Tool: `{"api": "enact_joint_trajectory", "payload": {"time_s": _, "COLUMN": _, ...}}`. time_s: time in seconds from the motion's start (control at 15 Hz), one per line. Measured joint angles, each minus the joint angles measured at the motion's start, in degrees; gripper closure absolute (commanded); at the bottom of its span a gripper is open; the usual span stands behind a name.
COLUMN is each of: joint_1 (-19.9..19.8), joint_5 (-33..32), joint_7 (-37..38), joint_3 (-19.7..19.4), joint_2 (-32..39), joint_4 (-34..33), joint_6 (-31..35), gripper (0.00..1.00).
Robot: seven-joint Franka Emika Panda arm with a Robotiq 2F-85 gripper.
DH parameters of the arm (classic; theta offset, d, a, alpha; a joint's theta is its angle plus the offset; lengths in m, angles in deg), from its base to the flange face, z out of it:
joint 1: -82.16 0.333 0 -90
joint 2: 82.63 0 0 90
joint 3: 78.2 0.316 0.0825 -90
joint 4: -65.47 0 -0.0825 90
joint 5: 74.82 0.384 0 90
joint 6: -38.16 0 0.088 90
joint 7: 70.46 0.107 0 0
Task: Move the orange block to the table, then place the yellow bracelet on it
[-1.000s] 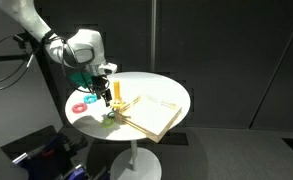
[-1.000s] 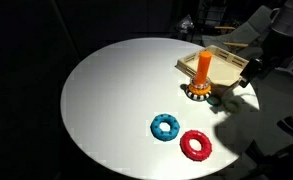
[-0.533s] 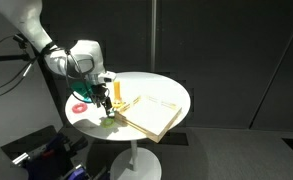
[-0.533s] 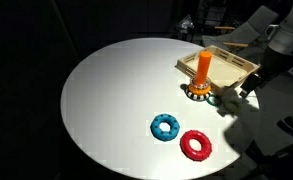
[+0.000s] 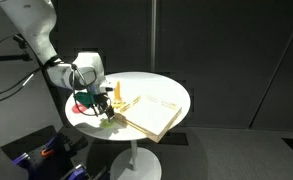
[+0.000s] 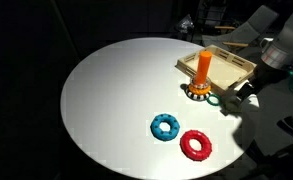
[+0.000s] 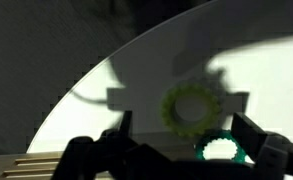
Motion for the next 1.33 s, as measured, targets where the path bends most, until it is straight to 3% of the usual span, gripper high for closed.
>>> {"api": "enact_joint_trajectory", "payload": {"time_s": 0.8, "joint_1": 7.04, "joint_5": 2.23, "joint_7": 0.14, "joint_3": -5.54, "joint_2": 10.0, "joint_4": -2.8, "joint_6": 7.24, "gripper": 0.0}}
{"api": "enact_joint_trajectory", "payload": {"time_s": 0.87, "joint_1": 7.46, "joint_5": 2.78, "joint_7": 0.14, "joint_3": -5.62, "joint_2": 10.43, "joint_4": -3.12, "joint_6": 7.3, "gripper": 0.1}}
{"api": "enact_joint_trajectory", "payload": {"time_s": 0.93, "joint_1": 7.82, "joint_5": 3.23, "joint_7": 0.14, "joint_3": -5.68, "joint_2": 10.82, "joint_4": -3.42, "joint_6": 7.34, "gripper": 0.27}}
{"api": "enact_joint_trajectory", "payload": {"time_s": 1.13, "joint_1": 8.74, "joint_5": 4.11, "joint_7": 0.12, "joint_3": -5.8, "joint_2": 11.38, "joint_4": -4.04, "joint_6": 7.5, "gripper": 0.5}}
{"api": "enact_joint_trajectory", "payload": {"time_s": 1.33, "joint_1": 9.47, "joint_5": 4.76, "joint_7": 0.1, "joint_3": -6.21, "joint_2": 10.85, "joint_4": -4.22, "joint_6": 7.5, "gripper": 0.51}}
